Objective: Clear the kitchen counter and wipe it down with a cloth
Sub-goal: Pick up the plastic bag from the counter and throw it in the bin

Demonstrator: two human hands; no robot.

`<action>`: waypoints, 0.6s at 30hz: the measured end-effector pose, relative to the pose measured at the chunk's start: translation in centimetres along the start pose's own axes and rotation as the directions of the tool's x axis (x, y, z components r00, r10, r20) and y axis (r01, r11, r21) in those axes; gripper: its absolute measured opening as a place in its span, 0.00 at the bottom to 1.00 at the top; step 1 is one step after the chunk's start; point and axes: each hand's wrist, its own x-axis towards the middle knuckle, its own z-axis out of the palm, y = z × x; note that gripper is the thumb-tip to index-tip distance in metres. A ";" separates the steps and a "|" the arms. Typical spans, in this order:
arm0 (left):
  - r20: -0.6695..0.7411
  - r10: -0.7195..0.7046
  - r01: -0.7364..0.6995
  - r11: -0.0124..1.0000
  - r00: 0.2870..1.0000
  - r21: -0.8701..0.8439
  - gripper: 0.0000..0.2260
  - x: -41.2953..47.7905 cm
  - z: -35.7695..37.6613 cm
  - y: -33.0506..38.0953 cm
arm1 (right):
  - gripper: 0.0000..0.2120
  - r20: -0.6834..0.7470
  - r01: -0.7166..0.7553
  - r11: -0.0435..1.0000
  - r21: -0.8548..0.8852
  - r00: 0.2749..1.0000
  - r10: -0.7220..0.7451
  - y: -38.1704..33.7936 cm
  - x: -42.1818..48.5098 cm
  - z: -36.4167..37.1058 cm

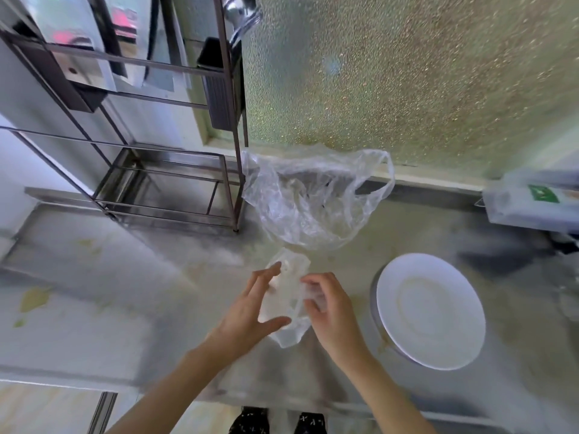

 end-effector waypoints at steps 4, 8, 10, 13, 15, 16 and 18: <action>-0.084 -0.063 0.058 0.997 0.995 -0.057 0.36 -0.6 0.7 1.3 | 0.22 0.286 -0.282 0.862 0.422 0.943 0.169 -3.4 -0.8 -1.2; -0.260 -0.140 0.130 0.990 0.955 -0.057 0.20 -2.8 0.4 2.4 | 0.24 0.376 -0.245 0.886 0.395 0.922 0.087 -4.2 -1.7 -2.9; -0.308 -0.220 0.183 0.972 0.926 -0.145 0.15 -4.6 0.3 3.3 | 0.24 0.361 -0.165 0.941 0.295 0.931 0.050 -3.6 -2.0 -3.4; -0.330 -0.327 0.199 0.909 0.885 -0.367 0.13 -8.5 0.5 5.1 | 0.35 0.595 -0.191 0.962 0.198 0.803 0.037 -3.8 -2.1 -3.5; -0.338 -0.390 0.185 0.844 0.857 -0.503 0.10 -11.7 1.3 5.9 | 0.36 0.776 -0.309 0.922 0.234 0.631 0.015 -4.3 -2.8 -2.4; -0.377 -0.413 0.171 0.829 0.829 -0.532 0.09 -13.4 1.9 6.3 | 0.33 0.819 -0.337 0.911 0.238 0.574 -0.001 -4.6 -3.5 -1.6; -0.497 -0.445 0.182 0.853 0.745 -0.490 0.09 -16.9 3.1 6.5 | 0.23 0.854 -0.321 0.924 0.208 0.519 -0.012 -5.4 -5.9 0.5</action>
